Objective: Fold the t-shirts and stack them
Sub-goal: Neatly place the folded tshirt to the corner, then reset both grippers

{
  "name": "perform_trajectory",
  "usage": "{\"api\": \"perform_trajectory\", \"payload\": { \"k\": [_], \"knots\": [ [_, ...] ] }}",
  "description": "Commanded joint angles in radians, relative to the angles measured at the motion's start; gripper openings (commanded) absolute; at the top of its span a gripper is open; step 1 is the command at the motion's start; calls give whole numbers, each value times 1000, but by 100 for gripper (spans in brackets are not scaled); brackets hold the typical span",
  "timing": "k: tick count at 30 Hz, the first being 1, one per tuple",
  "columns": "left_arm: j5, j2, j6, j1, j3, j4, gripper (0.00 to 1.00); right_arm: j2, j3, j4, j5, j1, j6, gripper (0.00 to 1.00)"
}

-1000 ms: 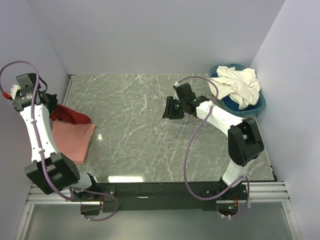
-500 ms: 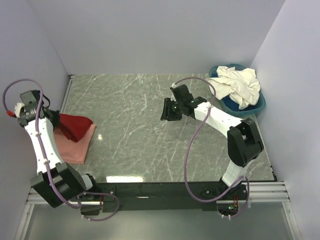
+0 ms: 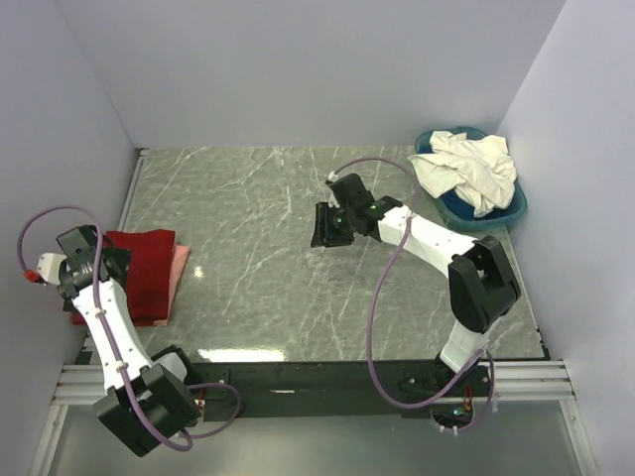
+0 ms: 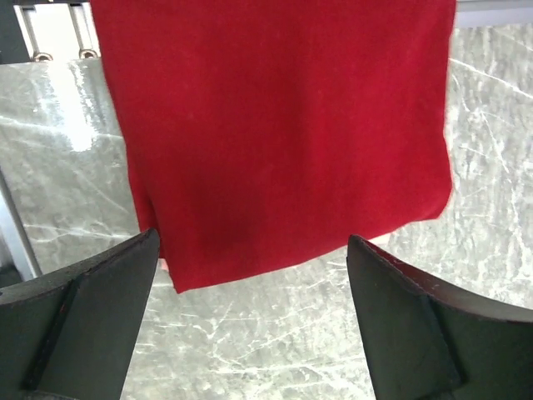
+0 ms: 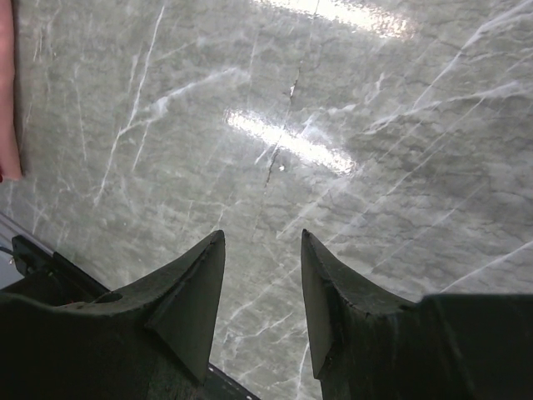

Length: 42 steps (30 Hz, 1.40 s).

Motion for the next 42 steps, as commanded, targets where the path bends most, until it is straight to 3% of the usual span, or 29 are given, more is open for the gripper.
{"api": "perform_trajectory", "payload": {
  "k": [1,7,10,13,14,20,28,32,42],
  "knots": [
    [21,-10,31,4,34,48,99,-44,21,7,-3,10,-15,49],
    [154,-22,99,0,38,133,99,-67,6,21,-6,10,-10,49],
    [206,-32,102,-61,26,185,99,-87,-7,35,-6,10,-3,49],
    [138,-7,39,-261,26,225,99,-113,-16,44,4,10,7,49],
    [109,23,-5,-395,32,226,100,-121,-19,46,7,8,11,50],
    [-1,175,-100,-783,77,289,99,-202,-48,37,56,7,17,50],
    [-10,367,-124,-1146,133,406,99,-416,-177,47,155,3,51,50],
    [27,433,-69,-1249,138,456,99,-555,-293,50,258,3,71,52],
    [91,350,10,-1266,31,550,99,-766,-485,81,340,0,103,55]
  ]
}}
